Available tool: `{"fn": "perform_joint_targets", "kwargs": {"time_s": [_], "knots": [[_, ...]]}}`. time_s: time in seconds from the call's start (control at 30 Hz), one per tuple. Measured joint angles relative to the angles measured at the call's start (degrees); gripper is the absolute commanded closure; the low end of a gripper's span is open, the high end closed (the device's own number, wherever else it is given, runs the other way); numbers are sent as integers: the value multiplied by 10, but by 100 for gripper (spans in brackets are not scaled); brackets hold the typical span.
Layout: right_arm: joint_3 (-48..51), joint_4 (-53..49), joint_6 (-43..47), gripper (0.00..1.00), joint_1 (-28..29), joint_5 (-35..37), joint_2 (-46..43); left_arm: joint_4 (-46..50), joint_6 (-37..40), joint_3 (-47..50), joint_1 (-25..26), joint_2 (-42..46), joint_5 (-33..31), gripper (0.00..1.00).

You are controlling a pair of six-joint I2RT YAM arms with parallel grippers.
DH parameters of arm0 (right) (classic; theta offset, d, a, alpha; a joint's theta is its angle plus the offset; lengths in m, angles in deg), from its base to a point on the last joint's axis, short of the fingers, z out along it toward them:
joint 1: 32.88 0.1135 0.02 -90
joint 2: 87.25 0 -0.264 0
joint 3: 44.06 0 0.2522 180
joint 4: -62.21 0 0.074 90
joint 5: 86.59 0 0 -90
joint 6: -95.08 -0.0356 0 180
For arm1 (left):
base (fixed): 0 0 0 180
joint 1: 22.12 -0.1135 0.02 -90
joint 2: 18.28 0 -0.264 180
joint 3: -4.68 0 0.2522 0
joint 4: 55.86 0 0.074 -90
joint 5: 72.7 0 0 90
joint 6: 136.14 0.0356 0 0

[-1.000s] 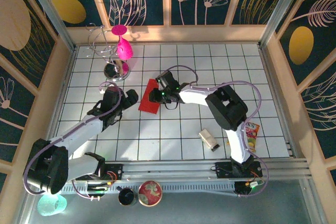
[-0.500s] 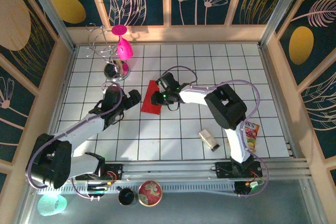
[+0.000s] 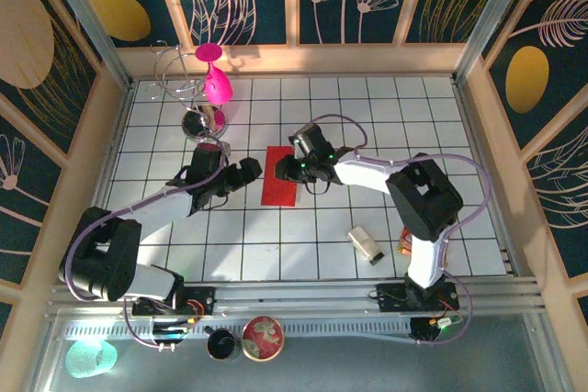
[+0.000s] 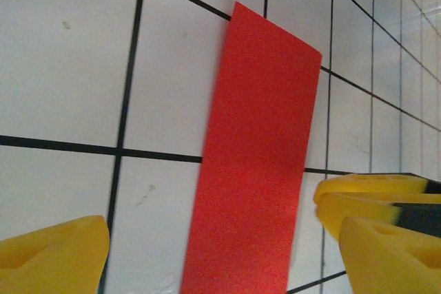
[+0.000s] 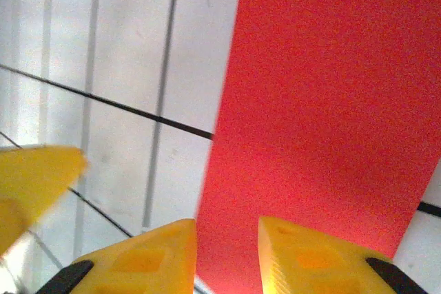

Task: Fold a paper plane with a square sheet of paper (pick it up from the middle)
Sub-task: Move the paper to the center of the table, then third fold the triangle at the center of the table.

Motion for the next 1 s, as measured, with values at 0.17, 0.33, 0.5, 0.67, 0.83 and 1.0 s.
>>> {"fn": "perform_joint_targets", "kwargs": {"time_s": [0.17,0.33,0.5,0.67,0.83,1.0], "knots": [[7,19,-62,72,-2,12,-5,6,-12,-3,0,-14,29,31],[19,19,-83,73,-7,16,1,10,-20,-3,0,-19,51,42],[20,19,-87,73,-10,16,20,7,-24,0,3,-32,64,50],[20,18,-91,74,-12,16,34,7,-24,5,13,-51,72,53],[21,18,-91,74,-15,16,45,6,-24,12,20,-59,74,59],[24,19,-91,74,-16,14,53,3,-26,27,28,-63,83,63]]}}
